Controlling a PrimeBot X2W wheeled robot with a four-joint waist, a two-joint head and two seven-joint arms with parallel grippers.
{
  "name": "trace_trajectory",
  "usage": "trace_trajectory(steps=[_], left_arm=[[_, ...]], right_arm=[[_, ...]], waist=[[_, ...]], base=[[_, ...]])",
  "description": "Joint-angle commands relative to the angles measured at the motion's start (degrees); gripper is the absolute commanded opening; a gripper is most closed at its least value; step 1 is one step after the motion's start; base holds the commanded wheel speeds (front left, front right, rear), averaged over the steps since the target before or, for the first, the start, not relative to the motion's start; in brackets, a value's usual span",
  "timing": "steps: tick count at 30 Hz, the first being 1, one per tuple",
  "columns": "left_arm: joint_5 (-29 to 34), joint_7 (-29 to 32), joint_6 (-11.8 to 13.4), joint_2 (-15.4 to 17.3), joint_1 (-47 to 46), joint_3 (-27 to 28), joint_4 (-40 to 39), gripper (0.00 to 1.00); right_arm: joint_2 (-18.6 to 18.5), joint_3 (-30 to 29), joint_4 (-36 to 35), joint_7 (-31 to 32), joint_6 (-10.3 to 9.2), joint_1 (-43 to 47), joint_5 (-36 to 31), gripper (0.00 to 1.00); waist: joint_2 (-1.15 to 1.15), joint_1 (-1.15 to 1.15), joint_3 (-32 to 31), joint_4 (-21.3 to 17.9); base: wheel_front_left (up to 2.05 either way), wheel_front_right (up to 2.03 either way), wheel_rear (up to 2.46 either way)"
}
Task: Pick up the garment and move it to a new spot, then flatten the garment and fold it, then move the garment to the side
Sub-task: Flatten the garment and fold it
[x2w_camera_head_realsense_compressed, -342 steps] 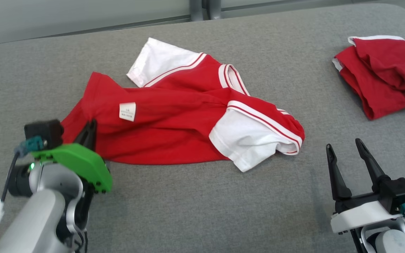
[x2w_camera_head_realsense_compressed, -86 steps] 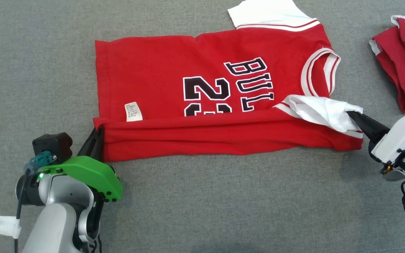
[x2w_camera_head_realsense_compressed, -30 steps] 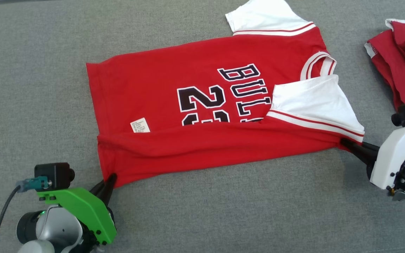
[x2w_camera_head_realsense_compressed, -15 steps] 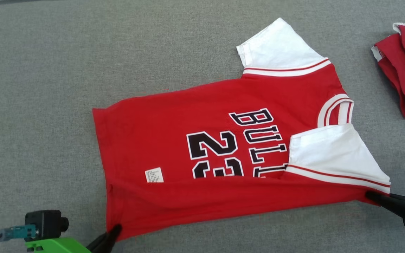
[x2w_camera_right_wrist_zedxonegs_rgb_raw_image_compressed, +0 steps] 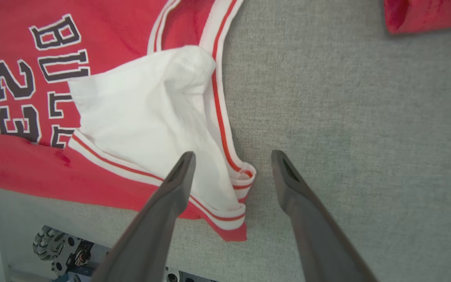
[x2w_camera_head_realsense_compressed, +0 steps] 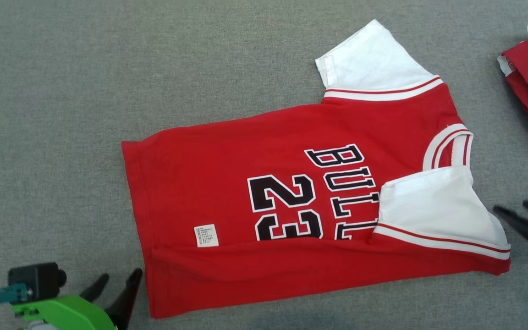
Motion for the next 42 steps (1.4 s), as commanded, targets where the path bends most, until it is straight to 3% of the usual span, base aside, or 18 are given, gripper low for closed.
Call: trace_trajectory(steps=[1,5,11,14,22,28,37,41,42], left_arm=[[1.36,-0.77,0.45,1.06,-3.49,1.24,-1.44,1.0],[3.34,0.55,0.29,2.43,-12.02,1.07,-2.46,1.0],[5.71,3.36,-0.78,1.05,-26.14,-3.14,2.62,1.0],[6.5,5.05,-1.59,-0.47,-33.11,-5.79,6.62,1.0],[6.95,9.55,-3.86,-0.93,-43.88,-9.11,13.43,1.0],[6.2,11.94,-4.66,-1.91,-46.87,-10.93,17.63,1.0],[5.87,16.73,-5.5,-1.35,-49.44,-13.47,19.72,1.0],[5.56,16.59,-5.42,-2.24,-49.88,-14.01,20.83,1.0],[5.29,16.4,-5.45,-2.68,-50.01,-14.2,21.08,1.0]], right_arm=[[-0.89,-1.42,-1.71,-0.91,0.02,-3.93,0.02,1.0],[-2.08,-0.76,-1.72,-2.25,0.02,-14.45,-3.28,1.0],[-1.8,5.56,3.83,-2.59,0.03,-29.54,-8.68,1.0],[-1.52,10.07,8.3,-2.85,0.02,-38.17,-11.29,1.0],[1.56,18.34,21.87,-5.22,0.02,-56.01,-15.93,1.0],[2.56,22.08,30.01,-6.52,0.02,-61.71,-16.49,1.0],[0.37,26.03,36.5,-4.35,0.0,-64.37,-16.46,1.0],[1.17,27.38,37.91,-2.93,-0.01,-63.86,-16.31,1.0],[1.36,27.99,38.03,-2.68,0.0,-63.61,-16.19,0.91]], waist=[[0.52,0.0,1.34,0.6],[0.52,0.0,4.51,1.42],[0.52,0.0,8.47,3.27],[0.52,0.0,10.84,4.4],[0.52,0.0,15.33,7.35],[0.52,0.0,15.98,9.33],[0.52,0.0,15.82,10.19],[0.52,0.0,15.76,9.91],[0.52,0.0,15.69,9.85]], base=[[0.0,0.0,0.0],[0.0,0.0,0.0],[0.0,0.0,0.0],[0.0,0.0,0.0],[0.0,0.0,0.0],[0.0,0.0,0.0],[0.0,0.0,0.0],[0.0,0.0,0.0],[0.0,0.0,0.0]])
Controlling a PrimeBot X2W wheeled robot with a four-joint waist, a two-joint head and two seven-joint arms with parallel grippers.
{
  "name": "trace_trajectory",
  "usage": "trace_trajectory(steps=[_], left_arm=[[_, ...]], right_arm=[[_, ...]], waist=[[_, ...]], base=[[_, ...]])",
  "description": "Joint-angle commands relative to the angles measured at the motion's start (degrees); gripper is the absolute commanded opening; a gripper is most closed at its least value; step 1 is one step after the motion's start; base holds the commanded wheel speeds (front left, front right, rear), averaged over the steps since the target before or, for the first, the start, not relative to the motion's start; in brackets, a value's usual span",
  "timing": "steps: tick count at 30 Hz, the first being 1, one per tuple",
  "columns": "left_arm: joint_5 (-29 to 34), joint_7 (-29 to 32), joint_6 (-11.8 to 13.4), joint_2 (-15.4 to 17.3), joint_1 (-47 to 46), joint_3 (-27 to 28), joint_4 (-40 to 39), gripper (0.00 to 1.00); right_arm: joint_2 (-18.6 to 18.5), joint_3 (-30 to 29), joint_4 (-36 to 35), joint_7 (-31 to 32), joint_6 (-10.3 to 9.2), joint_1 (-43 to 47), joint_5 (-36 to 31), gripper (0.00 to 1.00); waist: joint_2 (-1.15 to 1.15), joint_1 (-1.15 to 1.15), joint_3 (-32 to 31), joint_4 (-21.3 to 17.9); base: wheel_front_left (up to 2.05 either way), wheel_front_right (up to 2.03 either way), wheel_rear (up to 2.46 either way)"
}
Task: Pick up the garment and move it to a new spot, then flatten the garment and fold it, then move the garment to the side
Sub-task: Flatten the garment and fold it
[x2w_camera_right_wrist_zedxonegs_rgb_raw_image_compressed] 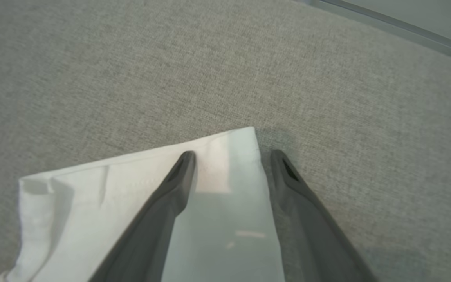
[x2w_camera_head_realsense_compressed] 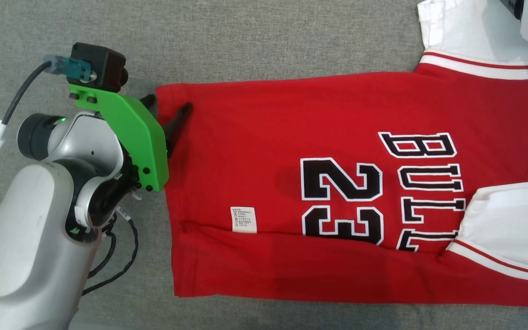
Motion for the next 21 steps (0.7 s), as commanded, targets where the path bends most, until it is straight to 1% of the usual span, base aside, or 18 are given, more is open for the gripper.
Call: trace_trajectory(steps=[1,2,3,4,6,8,11,13,17,21], left_arm=[[-0.6,-0.09,-0.49,-0.72,0.46,-1.29,2.03,1.0],[-0.32,-2.24,-0.04,-1.67,-0.11,-0.52,1.88,0.5],[-0.23,-2.68,-0.52,-2.01,-0.22,-0.81,2.27,0.0],[-0.49,-2.49,-1.31,-1.99,0.26,-1.5,2.7,0.0],[-0.61,-3.9,-1.14,-2.16,0.96,-1.01,2.83,0.0],[0.36,-5.37,-1.36,-1.17,1.5,-0.53,2.56,0.0],[1.24,-9.03,-0.64,-0.4,2.85,1.08,2.16,0.0],[1.15,-9.96,-0.42,-0.26,3.5,1.52,1.99,0.0],[0.8,-13.74,0.24,-0.2,6.28,3.39,-0.14,0.0],[-0.42,-16.96,0.39,-0.33,10.01,5.0,-2.7,0.0]], right_arm=[[0.25,1.82,1.03,1.18,0.0,1.91,0.42,0.36],[0.4,2.07,1.13,1.26,0.0,2.15,1.22,0.0],[0.69,2.79,1.05,1.63,0.0,2.55,2.21,0.0],[0.68,3.01,0.46,0.47,0.0,2.64,2.74,0.0],[0.53,2.7,-0.31,-1.91,0.0,2.16,4.06,0.0],[0.53,2.37,-1.23,-4.52,0.0,1.47,5.57,0.0],[0.53,1.43,-2.35,-8.68,0.0,1.42,8.06,0.0],[0.56,0.87,-2.58,-9.87,-0.01,1.62,9.11,0.0],[-1.1,0.48,-6.45,-13.5,0.0,3.15,12.2,0.0],[-4.56,0.79,-13.76,-16.48,0.0,9.32,15.83,0.0]], waist=[[0.52,0.0,-0.11,-0.13],[0.52,0.0,-0.18,-0.22],[0.52,0.0,-0.44,-0.41],[0.52,0.0,-0.73,-0.6],[0.52,0.0,-1.14,-1.07],[0.52,0.0,-1.7,-1.62],[0.52,0.0,-3.45,-2.75],[0.52,0.0,-4.04,-3.16],[0.52,0.0,-5.53,-4.82],[0.52,0.0,-7.03,-6.46]], base=[[0.0,0.0,0.0],[0.0,0.0,0.0],[0.0,0.0,0.0],[0.0,0.0,0.0],[0.0,0.0,0.0],[0.0,0.0,0.0],[0.0,0.0,0.0],[0.0,0.0,0.0],[0.0,0.0,0.0],[0.0,0.0,0.0]])
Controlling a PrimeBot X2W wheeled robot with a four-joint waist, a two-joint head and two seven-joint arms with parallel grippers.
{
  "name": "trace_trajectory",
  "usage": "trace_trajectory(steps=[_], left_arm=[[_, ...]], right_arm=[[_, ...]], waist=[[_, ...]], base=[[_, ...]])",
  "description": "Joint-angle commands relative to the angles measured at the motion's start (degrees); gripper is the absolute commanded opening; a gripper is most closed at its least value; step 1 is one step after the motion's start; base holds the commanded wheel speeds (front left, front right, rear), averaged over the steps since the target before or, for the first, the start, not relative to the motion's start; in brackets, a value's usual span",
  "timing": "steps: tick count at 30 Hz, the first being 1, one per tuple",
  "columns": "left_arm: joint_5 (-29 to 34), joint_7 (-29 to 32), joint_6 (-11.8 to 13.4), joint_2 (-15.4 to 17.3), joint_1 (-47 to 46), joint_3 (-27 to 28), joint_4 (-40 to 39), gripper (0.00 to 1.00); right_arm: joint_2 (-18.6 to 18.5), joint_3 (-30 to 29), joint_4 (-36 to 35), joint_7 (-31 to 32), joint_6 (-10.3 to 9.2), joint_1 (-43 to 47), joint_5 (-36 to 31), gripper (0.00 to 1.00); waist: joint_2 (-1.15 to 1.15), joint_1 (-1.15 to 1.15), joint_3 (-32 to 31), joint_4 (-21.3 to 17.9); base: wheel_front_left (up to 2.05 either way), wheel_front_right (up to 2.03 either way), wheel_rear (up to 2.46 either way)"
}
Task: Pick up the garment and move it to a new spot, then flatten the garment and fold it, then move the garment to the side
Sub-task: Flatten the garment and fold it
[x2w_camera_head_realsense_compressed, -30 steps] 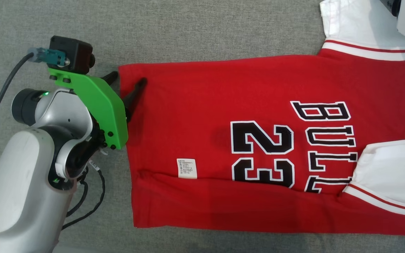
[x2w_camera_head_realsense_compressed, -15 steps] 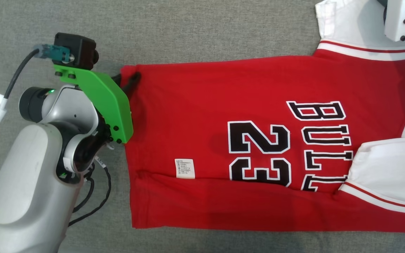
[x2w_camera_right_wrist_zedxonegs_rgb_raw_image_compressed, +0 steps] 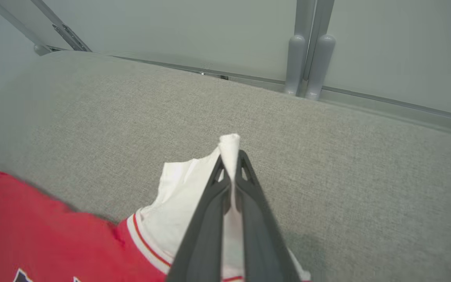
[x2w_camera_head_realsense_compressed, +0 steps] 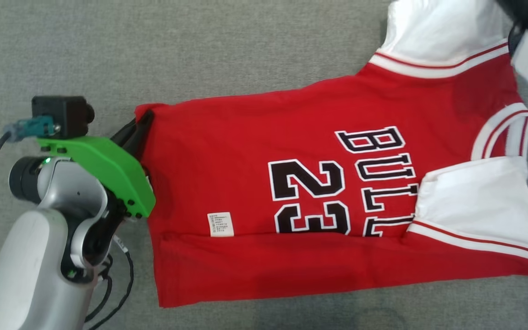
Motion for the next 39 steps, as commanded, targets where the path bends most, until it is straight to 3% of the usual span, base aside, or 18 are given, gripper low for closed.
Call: trace_trajectory(steps=[1,9,19,26,32,39], left_arm=[[-0.47,-0.57,0.23,0.09,0.9,0.31,-0.32,0.0],[-2.43,-6.58,1.79,0.08,13.02,3.81,-6.59,0.0],[-3.34,-10.86,1.92,-0.13,21.21,5.52,-7.85,0.0],[-1.87,-12.83,2.36,0.16,25.48,4.88,-7.28,0.0],[-0.13,-14.85,3.3,0.81,28.27,5.28,-6.69,0.0],[0.04,-16.3,3.27,0.54,28.76,5.43,-5.56,0.0]], right_arm=[[-0.46,-0.14,-0.98,-0.83,0.02,1.95,0.77,0.0],[-4.29,-6.72,-15.65,-8.69,0.02,26.13,5.47,0.0],[0.87,-13.04,-27.77,-9.27,0.02,50.83,4.85,0.0],[3.29,-9.5,-23.94,-10.02,0.02,49.67,-0.5,0.0],[2.01,-5.73,-19.36,-10.48,0.02,47.03,-2.18,0.0],[0.98,-5.59,-17.91,-11.06,0.02,48.57,-0.88,0.0]], waist=[[0.52,0.0,-1.55,-1.64],[0.52,0.0,-6.5,-4.56],[0.52,0.0,-10.25,-6.33],[0.52,0.0,-11.21,-8.61],[0.52,0.0,-11.93,-8.14],[0.52,0.0,-12.17,-7.16]], base=[[0.0,0.0,0.0],[0.0,0.0,0.0],[0.0,0.0,0.0],[0.0,0.0,0.0],[0.0,0.0,0.0],[0.0,0.0,0.0]])
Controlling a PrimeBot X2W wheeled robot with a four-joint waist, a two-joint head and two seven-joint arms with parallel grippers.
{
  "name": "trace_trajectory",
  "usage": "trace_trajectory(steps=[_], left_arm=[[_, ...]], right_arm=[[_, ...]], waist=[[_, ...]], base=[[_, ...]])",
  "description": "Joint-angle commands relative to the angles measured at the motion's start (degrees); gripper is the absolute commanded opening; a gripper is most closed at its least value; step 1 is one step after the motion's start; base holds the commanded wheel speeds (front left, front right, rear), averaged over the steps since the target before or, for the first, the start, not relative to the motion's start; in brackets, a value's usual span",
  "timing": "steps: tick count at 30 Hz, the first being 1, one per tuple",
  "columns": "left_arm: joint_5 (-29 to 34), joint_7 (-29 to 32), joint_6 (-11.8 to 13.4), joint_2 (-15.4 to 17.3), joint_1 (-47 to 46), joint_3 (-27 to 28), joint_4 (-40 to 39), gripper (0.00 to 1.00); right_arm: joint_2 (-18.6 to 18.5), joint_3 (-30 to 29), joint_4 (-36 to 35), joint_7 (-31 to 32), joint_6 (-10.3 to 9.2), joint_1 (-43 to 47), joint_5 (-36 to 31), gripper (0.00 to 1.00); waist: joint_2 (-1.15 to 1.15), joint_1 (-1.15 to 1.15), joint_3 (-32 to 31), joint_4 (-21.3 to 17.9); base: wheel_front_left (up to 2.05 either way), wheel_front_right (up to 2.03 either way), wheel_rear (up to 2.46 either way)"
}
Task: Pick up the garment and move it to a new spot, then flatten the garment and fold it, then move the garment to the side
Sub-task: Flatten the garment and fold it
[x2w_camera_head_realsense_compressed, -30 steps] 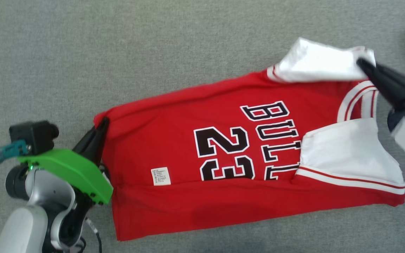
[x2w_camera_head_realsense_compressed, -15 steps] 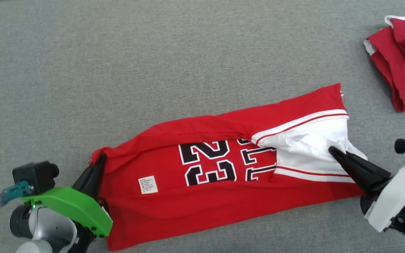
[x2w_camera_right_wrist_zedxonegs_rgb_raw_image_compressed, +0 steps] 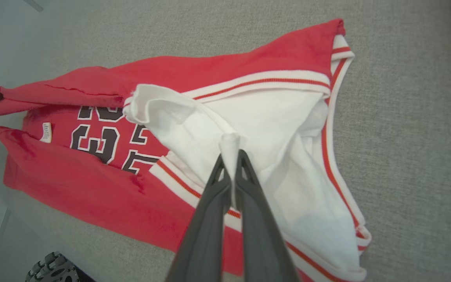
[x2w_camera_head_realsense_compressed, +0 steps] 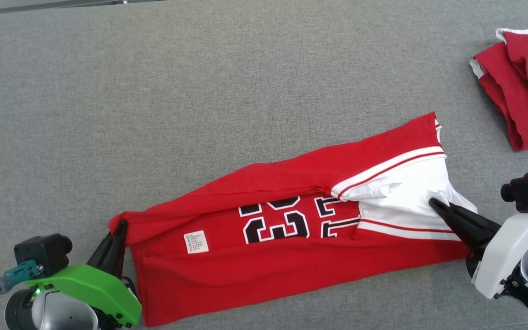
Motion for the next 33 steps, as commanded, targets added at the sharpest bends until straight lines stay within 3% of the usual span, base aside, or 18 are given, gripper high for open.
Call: trace_trajectory(steps=[1,8,10,12,13,14,15,16,23,26,29,33], left_arm=[[0.16,-0.44,0.0,0.09,0.7,0.2,0.19,0.0],[-0.4,-2.41,-0.13,-0.67,1.39,0.57,0.22,0.0],[-0.44,-2.7,-0.35,-0.95,1.82,0.18,-0.22,0.09],[-0.04,-2.58,-0.35,-1.09,2.37,-0.49,-0.13,0.45],[0.2,-2.22,-0.23,-1.17,2.74,-1.0,0.19,0.79],[0.38,-1.77,-0.08,-1.22,3.1,-1.53,0.52,1.0],[0.66,-1.17,0.3,-1.14,3.56,-2.04,0.95,1.0],[1.46,-0.66,0.7,-0.55,3.88,-2.49,1.27,1.0],[7.29,-2.32,4.81,2.16,4.49,-1.58,0.76,1.0],[9.41,-2.63,8.47,2.76,5.89,0.09,-2.76,1.0],[11.78,-5.35,11.78,2.44,6.52,2.21,-5.99,1.0],[13.53,-9.85,13.77,1.12,6.04,3.69,-8.74,1.0]], right_arm=[[-0.49,-0.09,0.34,-0.15,0.02,0.69,0.26,0.0],[-0.59,-2.44,-0.49,0.3,0.02,2.46,1.72,0.0],[-0.58,-2.62,-0.73,0.94,0.02,2.97,1.68,0.0],[-0.41,-2.13,-0.39,1.44,0.02,2.93,0.87,0.0],[-0.19,-1.85,-0.11,1.78,0.02,2.82,0.41,0.0],[0.0,-1.56,0.1,1.94,0.02,2.62,-0.08,0.33],[0.06,-1.25,0.24,2.32,0.02,2.41,-0.41,0.95],[0.22,-1.08,0.3,2.51,0.02,2.13,-0.57,1.0],[-0.38,-6.89,-0.83,6.74,0.02,-0.45,2.44,1.0],[-0.46,-11.8,-0.94,11.97,0.02,-2.45,5.33,1.0],[0.36,-14.18,1.52,15.26,0.02,-3.77,4.69,1.0],[1.65,-13.62,5.31,18.61,0.02,-5.8,1.42,1.0]], waist=[[0.52,0.0,-0.1,0.13],[0.52,0.0,-0.6,-0.1],[0.52,0.0,-0.59,-0.27],[0.52,0.0,-0.55,-0.41],[0.52,0.0,-0.55,-0.5],[0.52,0.0,-0.6,-0.57],[0.52,0.0,-0.68,-0.59],[0.52,0.0,-0.69,-0.6],[0.52,0.0,-0.9,-0.06],[0.52,0.0,-1.14,0.48],[0.52,0.0,-1.09,1.29],[0.52,0.0,-0.62,3.02]], base=[[0.0,0.0,0.0],[0.0,0.0,0.0],[0.0,0.0,0.0],[0.0,0.0,0.0],[0.0,0.0,0.0],[0.0,0.0,0.0],[0.0,0.0,0.0],[0.0,0.0,0.0],[0.0,0.0,0.0],[0.0,0.0,0.0],[0.0,0.0,0.0],[0.0,0.0,0.0]])
